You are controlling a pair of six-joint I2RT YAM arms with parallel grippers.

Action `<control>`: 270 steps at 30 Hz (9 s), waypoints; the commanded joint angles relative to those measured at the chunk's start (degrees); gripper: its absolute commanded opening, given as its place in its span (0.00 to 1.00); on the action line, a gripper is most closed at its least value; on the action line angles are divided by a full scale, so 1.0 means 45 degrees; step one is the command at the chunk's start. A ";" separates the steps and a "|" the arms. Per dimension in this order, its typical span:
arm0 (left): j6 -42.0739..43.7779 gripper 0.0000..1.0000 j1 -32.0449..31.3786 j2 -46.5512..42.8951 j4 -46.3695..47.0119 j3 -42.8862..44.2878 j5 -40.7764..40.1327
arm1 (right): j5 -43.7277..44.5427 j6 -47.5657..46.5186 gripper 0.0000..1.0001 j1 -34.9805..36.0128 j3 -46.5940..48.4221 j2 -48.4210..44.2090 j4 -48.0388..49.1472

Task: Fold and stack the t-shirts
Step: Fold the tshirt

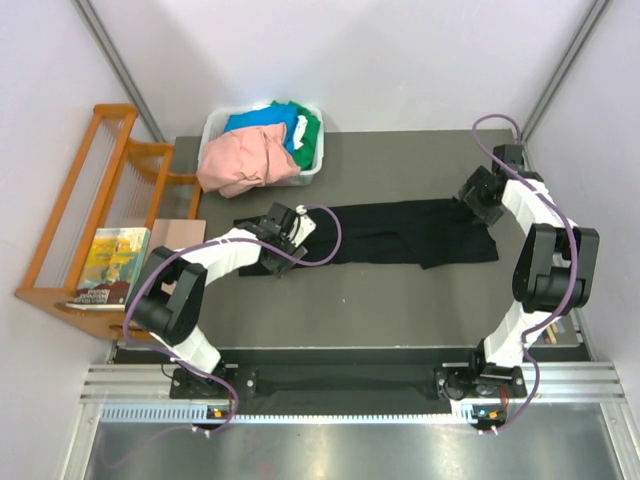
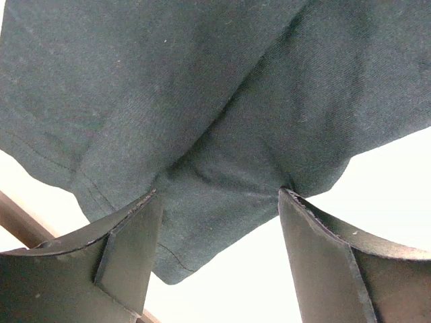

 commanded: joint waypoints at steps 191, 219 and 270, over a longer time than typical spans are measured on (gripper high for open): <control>-0.2103 0.69 0.4968 -0.2617 -0.4678 0.3254 0.7380 | -0.2690 -0.1294 0.87 0.8444 -0.1003 -0.2979 -0.0267; -0.1577 0.70 0.6296 -0.4262 -0.5397 0.2746 0.5717 | -0.2710 0.0289 0.81 1.3784 -0.0555 0.0809 0.0689; -0.1011 0.70 0.6297 -0.3735 -0.5612 0.2473 0.6537 | -0.2263 -0.2641 0.85 1.4740 0.2733 0.1537 -0.1615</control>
